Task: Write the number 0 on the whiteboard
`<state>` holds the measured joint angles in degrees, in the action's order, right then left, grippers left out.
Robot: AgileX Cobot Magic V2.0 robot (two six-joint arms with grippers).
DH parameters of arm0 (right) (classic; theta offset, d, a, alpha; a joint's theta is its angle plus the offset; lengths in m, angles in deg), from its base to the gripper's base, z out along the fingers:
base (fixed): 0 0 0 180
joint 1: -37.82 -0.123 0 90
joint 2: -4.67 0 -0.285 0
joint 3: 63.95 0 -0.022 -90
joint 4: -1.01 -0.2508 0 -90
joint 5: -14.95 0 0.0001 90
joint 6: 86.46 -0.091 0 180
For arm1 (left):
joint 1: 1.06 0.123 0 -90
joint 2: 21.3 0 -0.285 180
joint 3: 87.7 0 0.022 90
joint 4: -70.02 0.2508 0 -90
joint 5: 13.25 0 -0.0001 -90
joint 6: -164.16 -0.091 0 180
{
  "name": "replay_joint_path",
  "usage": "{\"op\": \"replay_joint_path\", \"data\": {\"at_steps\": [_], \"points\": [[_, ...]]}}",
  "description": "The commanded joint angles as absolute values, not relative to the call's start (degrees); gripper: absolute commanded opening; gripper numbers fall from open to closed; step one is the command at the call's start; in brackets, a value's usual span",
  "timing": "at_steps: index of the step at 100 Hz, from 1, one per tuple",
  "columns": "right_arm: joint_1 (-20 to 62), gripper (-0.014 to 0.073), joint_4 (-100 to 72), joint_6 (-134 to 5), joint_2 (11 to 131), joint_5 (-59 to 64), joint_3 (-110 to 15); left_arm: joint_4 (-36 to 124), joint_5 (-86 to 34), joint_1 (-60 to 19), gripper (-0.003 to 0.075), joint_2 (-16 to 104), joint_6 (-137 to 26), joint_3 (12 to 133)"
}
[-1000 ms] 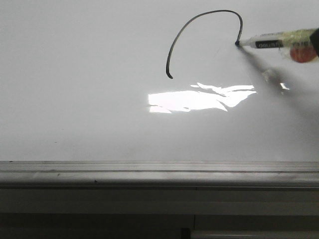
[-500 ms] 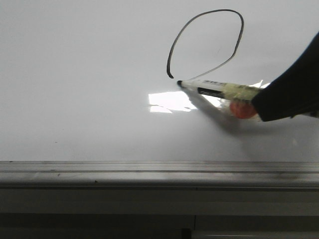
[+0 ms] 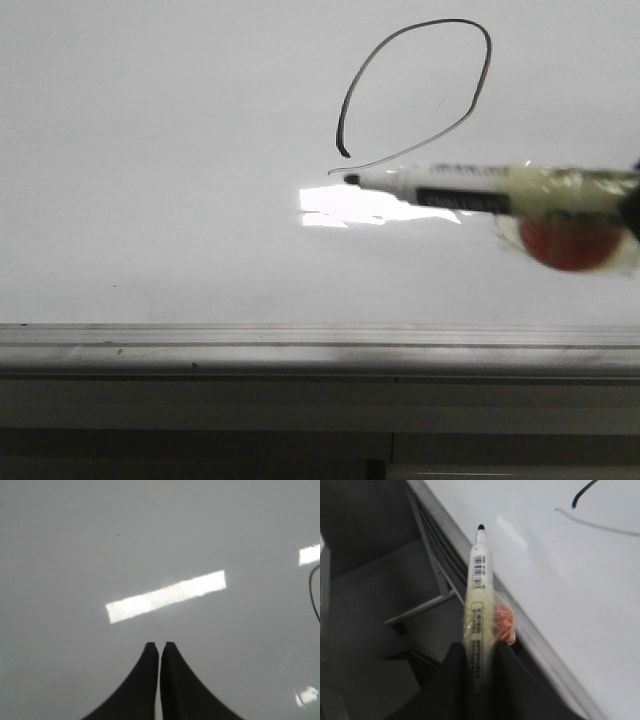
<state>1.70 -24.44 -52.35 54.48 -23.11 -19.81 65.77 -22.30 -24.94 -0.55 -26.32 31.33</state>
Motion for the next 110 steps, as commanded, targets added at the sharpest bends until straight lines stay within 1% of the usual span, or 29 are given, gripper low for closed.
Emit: {"op": "replay_joint_path", "data": {"at_steps": [1, 8, 16, 27, 31, 34, 41, 49, 53, 57, 63, 81, 91, 110], "points": [[1.54, -0.0047, -25.46, -53.89, 53.44, -25.88, -21.51, 65.2, -21.23, -29.29, -0.0019, 0.32, -29.73, 33.52], [1.54, -0.0047, -25.59, -54.03, 53.57, -27.75, -21.51, 64.6, -21.0, -34.52, -0.0019, 0.32, -31.12, 33.52], [1.54, -0.0047, -25.93, -54.03, 54.93, -27.78, -21.51, 64.6, -22.39, -41.78, -0.0018, 0.72, -36.67, 33.52], [1.54, -0.0047, -26.52, -54.03, 57.2, -27.57, -23.16, 64.83, -22.41, -53.97, -0.0015, 2.97, -40.51, 33.52], [1.44, -0.0047, -26.74, -54.03, 58.16, -27.68, -24.18, 65.78, -21.63, -58.5, 0.0001, 4.09, -41.5, 33.52], [1.41, -0.0047, -26.76, -54.03, 58.76, -27.78, -24.96, 66.57, -21.09, -61.41, 0.0022, 5.44, -42.61, 33.52], [0.66, -0.0047, -26.76, -53.93, 60.75, -27.91, -27.04, 70.78, -19.84, -67.86, 0.0098, 8.87, -43.15, 33.52], [-1.11, -0.0047, -26.76, -53.61, 63.51, -28.67, -29.67, 76.88, -19.59, -72.98, 0.0222, 13.79, -43.15, 33.64], [-1.91, -0.0047, -26.76, -53.61, 64.73, -29.31, -30.93, 78.72, -19.28, -73.93, 0.0279, 16.9, -43.15, 33.86], [-2.8, -0.0047, -26.76, -53.61, 66.38, -30.16, -32.61, 79.46, -18.56, -74.04, 0.0321, 20.07, -43.15, 34.33], [-3.26, -0.0047, -26.76, -53.61, 68.13, -31.38, -34.31, 80.65, -17.54, -73.19, 0.0348, 24.1, -43.15, 35.37], [-3.41, -0.0047, -26.63, -53.61, 70.49, -31.86, -37.0, 83.35, -12.04, -67.71, 0.035, 33.71, -43.15, 40.51], [-3.77, -0.0047, -26.63, -53.61, 70.62, -31.86, -38.26, 84.81, -10.76, -65.32, 0.035, 37.0, -43.15, 42.42], [-3.77, -0.0047, -27.12, -53.53, 70.62, -32.97, -39.36, 89.88, -9.66, -64.15, 0.0346, 41.38, -43.15, 44.68]]}}
